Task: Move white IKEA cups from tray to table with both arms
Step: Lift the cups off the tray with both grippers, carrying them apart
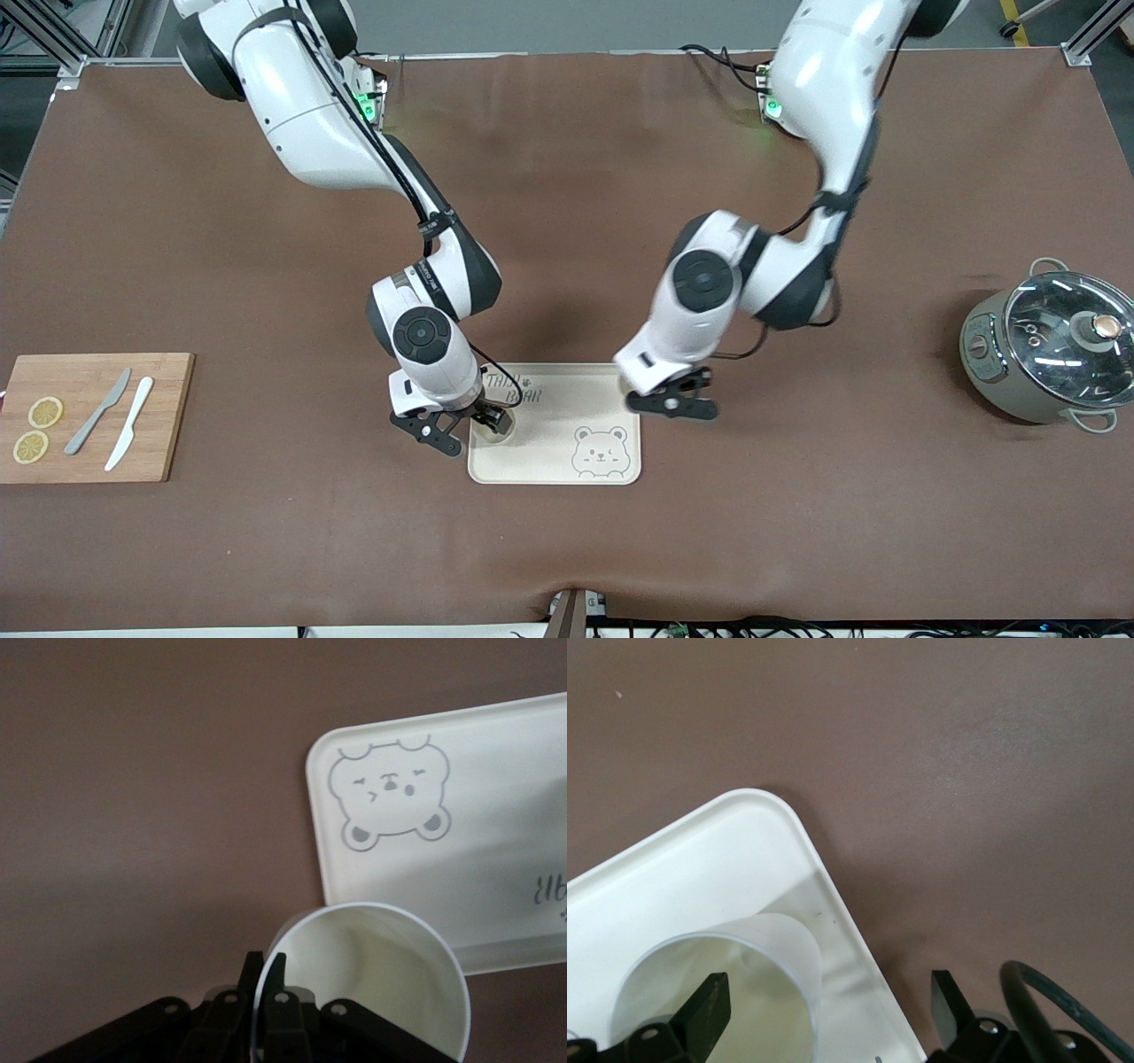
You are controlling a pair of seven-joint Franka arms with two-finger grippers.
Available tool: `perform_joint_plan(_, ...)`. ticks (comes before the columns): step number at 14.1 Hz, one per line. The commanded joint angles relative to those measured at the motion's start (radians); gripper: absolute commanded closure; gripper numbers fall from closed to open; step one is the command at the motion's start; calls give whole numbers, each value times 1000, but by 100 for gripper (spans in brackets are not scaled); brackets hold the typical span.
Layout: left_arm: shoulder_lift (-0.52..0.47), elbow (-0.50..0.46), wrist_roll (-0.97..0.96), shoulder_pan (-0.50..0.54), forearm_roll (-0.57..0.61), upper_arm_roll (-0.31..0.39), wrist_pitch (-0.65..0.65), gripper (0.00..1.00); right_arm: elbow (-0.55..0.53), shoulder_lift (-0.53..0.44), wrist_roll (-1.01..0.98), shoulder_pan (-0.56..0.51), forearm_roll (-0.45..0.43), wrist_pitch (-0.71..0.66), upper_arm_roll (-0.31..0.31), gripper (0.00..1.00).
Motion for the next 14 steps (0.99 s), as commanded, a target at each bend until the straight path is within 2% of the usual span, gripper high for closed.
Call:
perform_joint_plan(1,-218,-274,165,95,16,-12,19,100,18,16,31,0,-24,9,-3,9)
perform_joint_plan(2,-258,-323,213,133,13,-14,31,100,18,16,31,-2,-22,9,-3,27)
perform_joint_plan(3,-302,-383,253,167,11,-17,64,100,18,16,36,-3,-21,9,-3,40)
perform_joint_plan(6,-430,-601,426,283,-30,-23,213,100,17,16,46,-3,-19,9,-3,64)
perform_joint_plan(8,-471,-705,605,359,-102,-23,281,100,18,16,65,-3,-19,9,-3,82)
perform_joint_plan(11,-490,-811,822,428,-207,-23,356,100,18,16,73,-2,-21,9,-3,92)
perform_joint_plan(14,-476,-885,853,443,-221,-23,459,100,18,15,73,-3,-18,8,-3,99)
